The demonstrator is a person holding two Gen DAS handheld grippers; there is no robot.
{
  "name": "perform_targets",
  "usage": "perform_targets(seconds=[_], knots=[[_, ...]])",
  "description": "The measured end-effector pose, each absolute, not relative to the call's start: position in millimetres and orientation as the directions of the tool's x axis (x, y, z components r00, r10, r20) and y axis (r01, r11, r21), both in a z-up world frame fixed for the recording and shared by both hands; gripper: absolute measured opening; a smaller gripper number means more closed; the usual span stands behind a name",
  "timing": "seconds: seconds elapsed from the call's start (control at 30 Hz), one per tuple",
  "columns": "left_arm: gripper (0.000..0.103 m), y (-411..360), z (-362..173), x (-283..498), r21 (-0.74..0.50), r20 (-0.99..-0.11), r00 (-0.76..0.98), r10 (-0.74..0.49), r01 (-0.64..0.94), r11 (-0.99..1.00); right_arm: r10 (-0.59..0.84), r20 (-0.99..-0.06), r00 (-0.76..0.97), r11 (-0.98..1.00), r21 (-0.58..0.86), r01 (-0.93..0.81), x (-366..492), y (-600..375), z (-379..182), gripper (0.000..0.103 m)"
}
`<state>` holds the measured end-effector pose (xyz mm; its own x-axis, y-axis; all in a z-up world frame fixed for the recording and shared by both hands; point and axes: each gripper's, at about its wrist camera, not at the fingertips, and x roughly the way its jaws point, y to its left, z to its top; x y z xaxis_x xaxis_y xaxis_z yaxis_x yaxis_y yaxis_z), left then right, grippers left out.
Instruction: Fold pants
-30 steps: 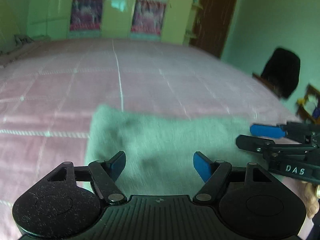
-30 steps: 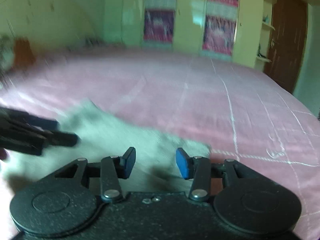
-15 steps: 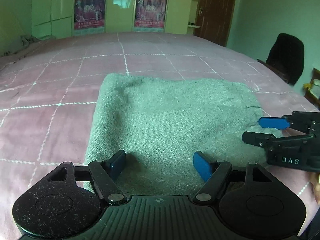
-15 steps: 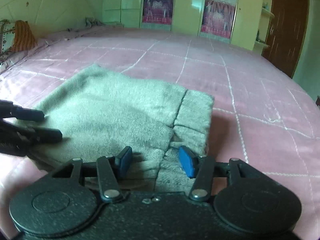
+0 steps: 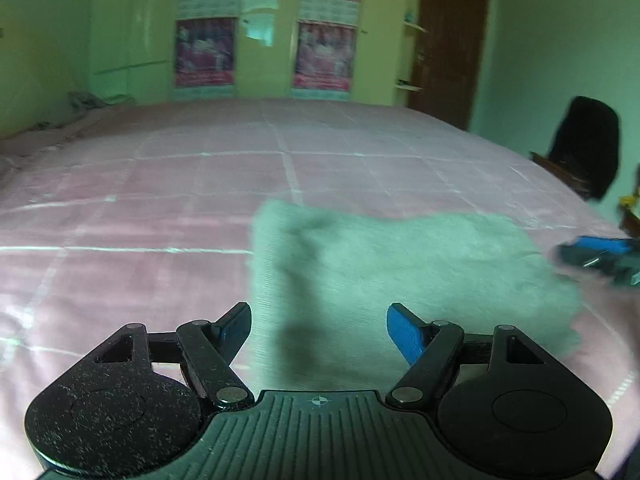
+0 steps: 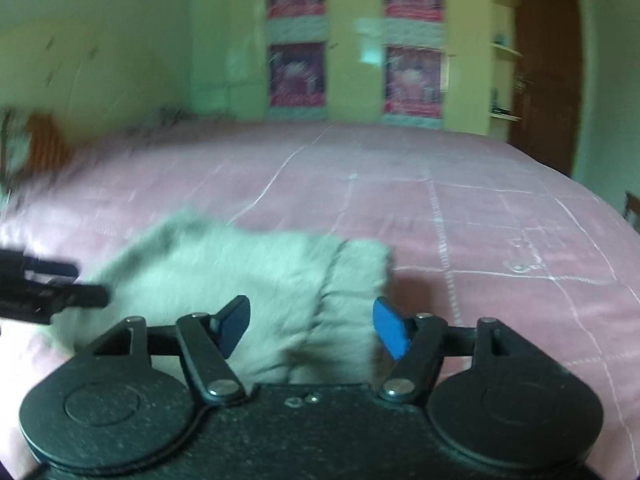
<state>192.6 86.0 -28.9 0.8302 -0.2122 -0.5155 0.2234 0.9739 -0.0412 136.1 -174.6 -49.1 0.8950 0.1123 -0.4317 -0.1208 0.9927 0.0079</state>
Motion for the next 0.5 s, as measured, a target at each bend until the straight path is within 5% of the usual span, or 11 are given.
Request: perform_targets(seconds=[0.17,0.27,0.37,0.5], knots=[[0.075,102,-41,196,-0.082,-0.547,0.803,-0.237,0.23,0.97,0.098,-0.343,0.934,0.994,0.08,-0.075,127,-202,-33,0.06],[0.075,94,-66,202,-0.072,-0.619,0.748,-0.24,0.25,0.966,0.122,-0.393,0.911,0.99,0.113,-0.083,130,-204,-46,0.066],[0.076,100,-64,211,-0.119,-0.637,0.725,-0.26,0.24,0.963,0.154,-0.569,0.808,0.985,0.149,-0.082,149,-205,-82,0.07],[0.077,112,-49,223,-0.124,-0.605,0.75,-0.267,0.242,0.962,0.155,-0.521,0.84,0.969,0.244,-0.027,142,-227,-62,0.069]])
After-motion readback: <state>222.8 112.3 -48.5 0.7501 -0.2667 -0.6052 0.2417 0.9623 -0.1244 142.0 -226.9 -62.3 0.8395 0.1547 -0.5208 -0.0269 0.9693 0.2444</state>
